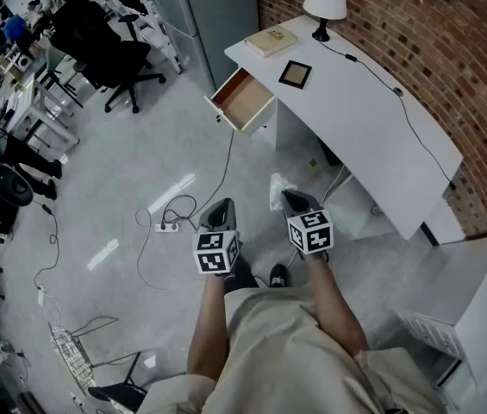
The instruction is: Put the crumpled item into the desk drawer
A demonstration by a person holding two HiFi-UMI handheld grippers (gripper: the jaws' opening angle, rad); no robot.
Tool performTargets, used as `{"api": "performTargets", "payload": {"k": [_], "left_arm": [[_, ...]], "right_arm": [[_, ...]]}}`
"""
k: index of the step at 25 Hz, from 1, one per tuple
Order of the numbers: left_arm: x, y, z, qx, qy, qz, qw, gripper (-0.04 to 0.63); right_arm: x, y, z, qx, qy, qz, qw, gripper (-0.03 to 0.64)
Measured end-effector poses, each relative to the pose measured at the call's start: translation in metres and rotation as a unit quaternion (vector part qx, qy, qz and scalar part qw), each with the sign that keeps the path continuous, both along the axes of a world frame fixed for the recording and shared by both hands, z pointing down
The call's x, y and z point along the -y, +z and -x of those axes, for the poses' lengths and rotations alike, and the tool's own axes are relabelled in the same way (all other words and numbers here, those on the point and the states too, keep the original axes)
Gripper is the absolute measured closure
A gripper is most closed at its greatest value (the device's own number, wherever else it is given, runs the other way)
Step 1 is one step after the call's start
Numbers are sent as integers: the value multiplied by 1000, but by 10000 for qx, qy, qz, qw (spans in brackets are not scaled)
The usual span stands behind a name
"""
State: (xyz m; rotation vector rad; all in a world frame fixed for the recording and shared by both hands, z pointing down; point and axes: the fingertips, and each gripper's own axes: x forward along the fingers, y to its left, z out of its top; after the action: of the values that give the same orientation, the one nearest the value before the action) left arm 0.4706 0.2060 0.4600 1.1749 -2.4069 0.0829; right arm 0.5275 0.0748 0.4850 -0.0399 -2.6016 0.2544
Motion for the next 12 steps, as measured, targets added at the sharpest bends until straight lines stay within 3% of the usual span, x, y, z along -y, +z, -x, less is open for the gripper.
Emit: {"api": "performTargets", "payload": {"k": [12], "left_arm": [[-17, 1, 60, -75, -121, 66, 9999, 580]], "right_arm": [[-3, 16, 46, -30, 368, 374, 9986, 591]]}}
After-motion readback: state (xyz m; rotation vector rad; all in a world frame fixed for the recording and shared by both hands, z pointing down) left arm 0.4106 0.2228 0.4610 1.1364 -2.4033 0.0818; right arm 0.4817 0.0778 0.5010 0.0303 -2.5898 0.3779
